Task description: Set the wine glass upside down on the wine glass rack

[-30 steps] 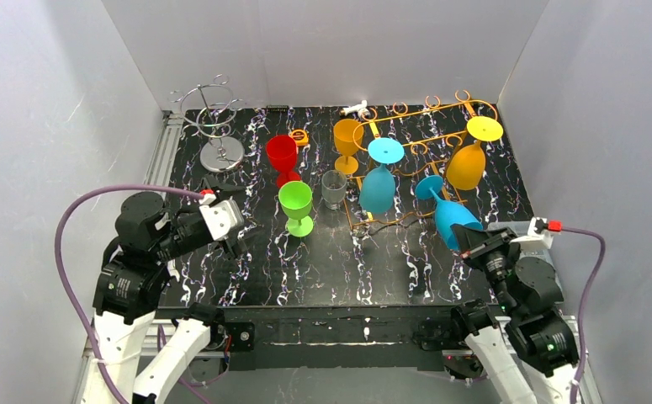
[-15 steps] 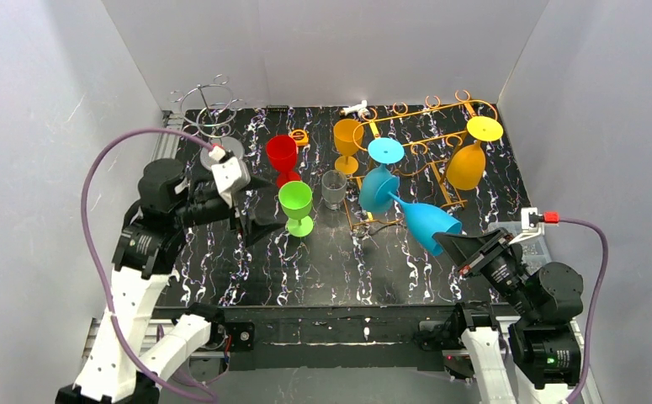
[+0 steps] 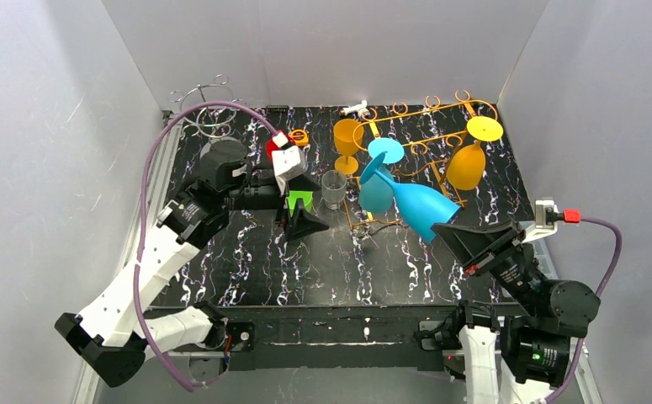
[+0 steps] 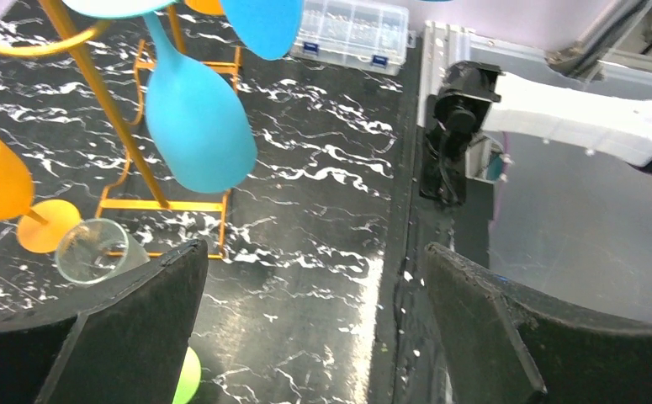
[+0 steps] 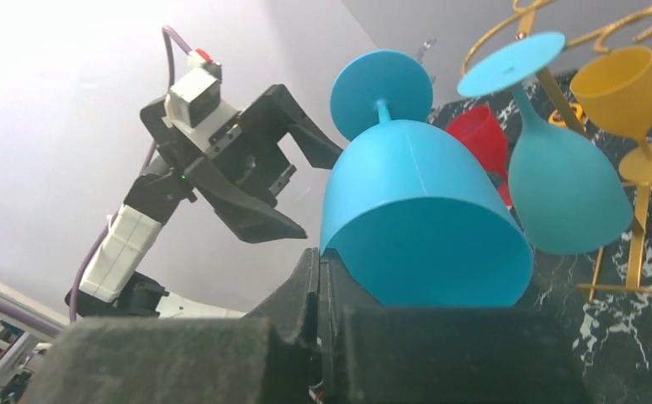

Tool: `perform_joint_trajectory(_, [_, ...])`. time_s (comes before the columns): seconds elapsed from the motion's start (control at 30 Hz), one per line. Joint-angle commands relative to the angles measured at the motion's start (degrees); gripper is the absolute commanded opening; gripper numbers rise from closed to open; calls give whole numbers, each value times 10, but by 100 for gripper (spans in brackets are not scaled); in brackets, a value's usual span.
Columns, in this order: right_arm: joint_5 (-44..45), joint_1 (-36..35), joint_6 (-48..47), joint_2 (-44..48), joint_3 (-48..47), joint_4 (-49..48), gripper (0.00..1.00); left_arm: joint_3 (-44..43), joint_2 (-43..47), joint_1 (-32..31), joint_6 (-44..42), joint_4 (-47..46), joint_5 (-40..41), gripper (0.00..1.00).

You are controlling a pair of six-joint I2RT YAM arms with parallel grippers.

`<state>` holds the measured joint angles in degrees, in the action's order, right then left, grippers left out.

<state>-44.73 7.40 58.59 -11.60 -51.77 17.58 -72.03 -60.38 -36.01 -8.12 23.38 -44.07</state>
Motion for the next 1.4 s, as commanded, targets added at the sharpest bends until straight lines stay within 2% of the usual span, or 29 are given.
perform_joint_trajectory(0.0, [-24, 23, 66, -8, 4, -124, 1, -24, -7, -24, 15, -77, 76, 100])
perform_joint_trajectory(0.2, [-29, 29, 80, -23, 8, -149, 1, -98, -70, -60, -16, -116, 99, 92])
perform_joint_trajectory(0.3, [-28, 30, 79, -25, 6, -148, 1, -124, -90, -93, -65, -137, 119, 84])
perform_joint_trajectory(0.37, [-27, 31, 77, -27, 5, -148, 1, -153, -108, -107, -77, -138, 119, 79])
perform_joint_trajectory(0.53, [-26, 45, 92, -24, 6, -163, 1, -176, -127, -132, -88, -126, 121, 74])
perform_joint_trajectory(0.57, [-26, 48, 97, -22, 7, -167, 1, -177, -128, -138, -95, -126, 125, 71])
perform_joint_trajectory(0.7, [-28, 55, 114, -15, 14, -188, 1, -193, -140, -145, -101, -119, 144, 44])
perform_joint_trajectory(0.93, [-42, 54, 122, 2, 28, -182, 1, -237, -171, -147, -97, -125, 189, 24])
perform_joint_trajectory(1.07, [-48, 45, 94, 5, 22, -128, 1, -270, -190, -149, -100, -126, 196, 0])
perform_joint_trajectory(1.1, [-46, 37, 74, 3, 15, -96, 17, -277, -192, -150, -105, -126, 195, 0])
perform_joint_trajectory(1.13, [-44, 28, 44, -1, 4, -56, 37, -283, -194, -150, -111, -125, 193, 0])
perform_joint_trajectory(1.2, [-40, 4, -45, -19, -33, 47, 52, -294, -192, -150, -127, -126, 195, 0])
perform_joint_trajectory(1.23, [-38, -9, -99, -36, -59, 109, 64, -297, -187, -150, -138, -126, 195, 0])
perform_joint_trajectory(1.3, [-31, -42, -162, -65, -99, 182, 96, -295, -173, -150, -170, -128, 190, 0])
perform_joint_trajectory(1.37, [-19, -82, -206, -92, -130, 225, 98, -285, -152, -150, -209, -131, 180, 0])
